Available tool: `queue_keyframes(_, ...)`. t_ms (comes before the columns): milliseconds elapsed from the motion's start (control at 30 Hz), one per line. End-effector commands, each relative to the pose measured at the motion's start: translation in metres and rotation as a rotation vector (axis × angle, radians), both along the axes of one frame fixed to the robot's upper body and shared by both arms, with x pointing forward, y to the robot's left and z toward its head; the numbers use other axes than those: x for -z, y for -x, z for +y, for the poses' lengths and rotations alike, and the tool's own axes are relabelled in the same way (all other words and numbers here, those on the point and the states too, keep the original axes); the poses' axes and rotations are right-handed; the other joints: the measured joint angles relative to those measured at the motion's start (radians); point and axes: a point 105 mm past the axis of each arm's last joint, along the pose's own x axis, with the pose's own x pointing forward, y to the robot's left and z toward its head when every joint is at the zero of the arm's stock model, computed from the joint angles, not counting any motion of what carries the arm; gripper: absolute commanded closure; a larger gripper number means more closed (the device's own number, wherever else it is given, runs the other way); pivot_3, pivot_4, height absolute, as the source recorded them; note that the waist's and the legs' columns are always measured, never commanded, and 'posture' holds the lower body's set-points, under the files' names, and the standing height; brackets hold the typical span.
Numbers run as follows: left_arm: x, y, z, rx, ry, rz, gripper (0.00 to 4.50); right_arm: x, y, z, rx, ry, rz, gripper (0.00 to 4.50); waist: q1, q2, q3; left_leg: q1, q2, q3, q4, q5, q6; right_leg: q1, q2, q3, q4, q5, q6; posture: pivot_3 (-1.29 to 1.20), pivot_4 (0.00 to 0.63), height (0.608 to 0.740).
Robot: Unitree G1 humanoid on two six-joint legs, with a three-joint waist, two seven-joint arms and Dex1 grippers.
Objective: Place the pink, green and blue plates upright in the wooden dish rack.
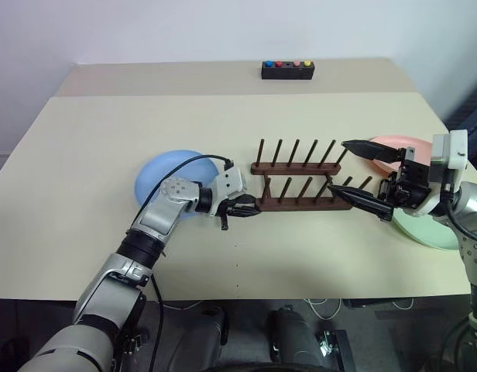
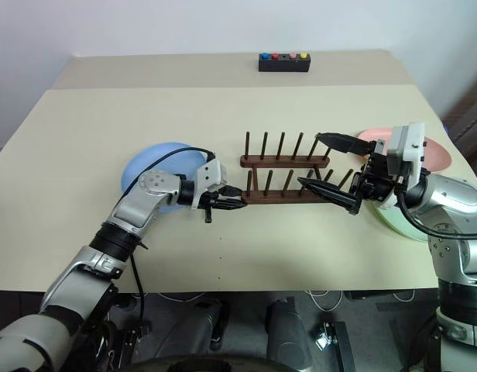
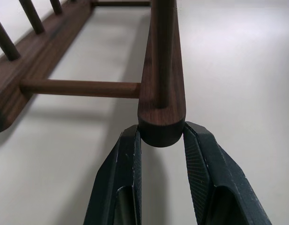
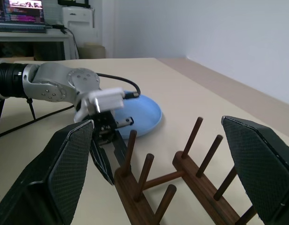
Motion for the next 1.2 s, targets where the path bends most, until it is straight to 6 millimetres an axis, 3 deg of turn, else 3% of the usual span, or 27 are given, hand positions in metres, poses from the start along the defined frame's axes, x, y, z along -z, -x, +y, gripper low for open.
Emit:
queue_keyframes(33,-0.012,-0.009,0.003,-0.051,0.014,-0.027,2.8,-0.009,0.001,0.003,-0.013,0.0,-0.047,0.0,0.0,0.0,0.0,0.0,0.0,0.0,0.0,0.0,0.0,0.0,0.0,0.0,0.0,0.0,0.0,0.0,0.15,0.74)
queue_keyframes(67,-0.013,-0.01,0.003,-0.054,0.014,-0.026,2.53,-0.008,0.0,0.004,-0.012,0.0,-0.047,0.0,0.0,0.0,0.0,0.0,0.0,0.0,0.0,0.0,0.0,0.0,0.0,0.0,0.0,0.0,0.0,0.0,0.15,0.74)
queue_keyframes(233,-0.033,-0.022,0.005,-0.151,0.086,-0.077,0.1,-0.005,0.0,0.005,-0.022,0.004,-0.027,0.0,0.0,0.0,0.0,0.0,0.0,0.0,0.0,0.0,0.0,0.0,0.0,0.0,0.0,0.0,0.0,0.0,0.15,0.74)
queue_keyframes(400,-0.086,-0.017,0.007,-0.154,0.269,0.005,0.04,0.004,-0.002,0.013,-0.053,-0.002,0.034,0.0,0.0,0.0,0.0,0.0,0.0,0.0,0.001,0.0,0.0,0.0,0.0,0.0,0.001,0.0,0.0,0.0,0.15,0.74)
queue_keyframes(500,-0.107,-0.013,0.02,-0.159,0.292,-0.005,0.0,0.004,-0.002,0.018,-0.074,-0.028,0.056,0.76,-0.004,0.0,0.0,0.0,0.0,0.0,0.001,0.0,0.0,0.0,0.0,0.0,0.001,0.0,0.0,0.0,0.15,0.74)
queue_keyframes(600,-0.118,-0.004,0.033,-0.14,0.321,0.023,1.25,0.003,-0.002,0.021,-0.085,-0.036,0.056,2.25,-0.008,0.0,0.0,0.0,0.0,0.0,0.0,0.0,0.0,-0.001,0.0,0.0,0.001,0.0,0.0,0.0,0.15,0.74)
queue_keyframes(733,-0.128,0.026,0.035,0.001,0.408,0.117,3.16,0.007,0.0,0.02,-0.097,-0.01,0.079,4.19,-0.007,0.0,0.0,0.0,0.001,0.0,0.0,0.0,0.0,-0.001,0.0,0.0,0.001,0.0,0.0,0.0,0.15,0.74)
queue_keyframes(767,-0.13,0.031,0.033,0.021,0.435,0.147,3.76,0.011,0.001,0.019,-0.1,0.013,0.084,4.5,-0.003,0.0,0.0,0.0,0.0,0.0,0.001,0.0,0.0,-0.001,0.0,0.0,0.001,0.0,0.0,0.0,0.15,0.74)
queue_keyframes(800,-0.131,0.035,0.032,0.034,0.452,0.169,4.3,0.013,0.002,0.018,-0.102,0.029,0.087,4.5,0.001,0.0,0.0,0.0,0.0,0.0,0.001,0.0,0.0,0.0,0.0,0.0,0.001,0.0,0.0,0.0,0.15,0.74)
queue_keyframes(867,-0.121,0.052,0.024,0.113,0.406,0.206,4.47,0.029,0.004,0.015,-0.098,0.136,0.124,4.5,0.003,0.0,0.0,0.0,0.0,-0.001,0.002,0.0,0.0,0.001,0.0,0.0,0.0,0.0,0.0,0.0,0.15,0.74)
queue_keyframes(967,-0.085,0.065,0.016,0.139,0.241,0.224,4.47,0.049,0.004,0.014,-0.089,0.299,0.162,4.5,-0.001,0.0,0.0,0.0,0.0,0.0,0.001,0.0,0.0,0.001,0.0,0.0,0.0,0.0,0.0,0.0,0.15,0.74)
queue_keyframes(1067,-0.052,0.057,0.012,0.075,0.107,0.163,4.47,0.08,0.0,0.008,-0.047,0.491,0.203,4.5,-0.002,0.0,0.0,0.001,0.0,0.001,0.0,0.0,0.0,0.001,0.0,0.001,0.001,0.0,0.0,0.0,0.15,0.74)
queue_keyframes(1200,-0.019,0.039,0.008,0.015,-0.077,-0.009,4.47,0.095,-0.016,0.005,0.04,0.566,0.195,4.5,0.001,0.0,0.0,0.001,0.0,0.002,0.0,0.0,0.0,0.0,0.0,0.001,0.0,0.0,0.0,0.0,0.15,0.74)
